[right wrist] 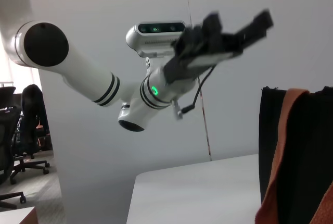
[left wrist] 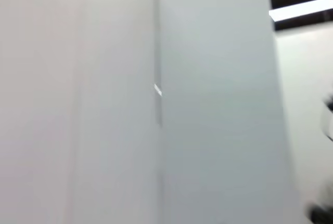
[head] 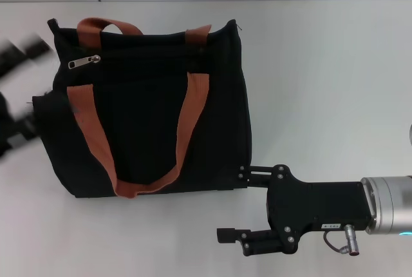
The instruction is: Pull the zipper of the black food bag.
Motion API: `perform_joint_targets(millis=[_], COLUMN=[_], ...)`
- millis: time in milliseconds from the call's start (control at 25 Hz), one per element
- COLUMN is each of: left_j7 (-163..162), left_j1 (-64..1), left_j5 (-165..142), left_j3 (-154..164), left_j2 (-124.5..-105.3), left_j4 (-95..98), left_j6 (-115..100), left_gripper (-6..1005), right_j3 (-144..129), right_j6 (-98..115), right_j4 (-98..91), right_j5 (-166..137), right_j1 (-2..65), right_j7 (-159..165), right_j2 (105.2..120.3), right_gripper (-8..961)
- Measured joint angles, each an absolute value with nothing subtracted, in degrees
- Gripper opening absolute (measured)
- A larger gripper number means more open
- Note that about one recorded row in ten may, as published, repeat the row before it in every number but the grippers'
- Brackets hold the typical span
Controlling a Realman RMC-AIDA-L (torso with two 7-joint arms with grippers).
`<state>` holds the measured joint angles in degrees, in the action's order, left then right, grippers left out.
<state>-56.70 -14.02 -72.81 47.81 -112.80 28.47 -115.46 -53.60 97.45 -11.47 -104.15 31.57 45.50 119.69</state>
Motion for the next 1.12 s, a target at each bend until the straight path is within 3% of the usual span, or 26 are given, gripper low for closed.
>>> perform_joint_targets(millis=[1120], left_j7=[-57.0], left_j1=[-14.4], left_j5=[-87.7], left_j3=[53.6], left_j2=[-112.66], left_j4=[28.7], left_j6=[-115.5], left_gripper=[703], right_j3=[-53.0], right_j6=[98.4], right_j4=[-11.6], right_j5=[-103.4], right_j1=[31.8], right_j7=[45.6], right_j2=[119.53], right_gripper=[743])
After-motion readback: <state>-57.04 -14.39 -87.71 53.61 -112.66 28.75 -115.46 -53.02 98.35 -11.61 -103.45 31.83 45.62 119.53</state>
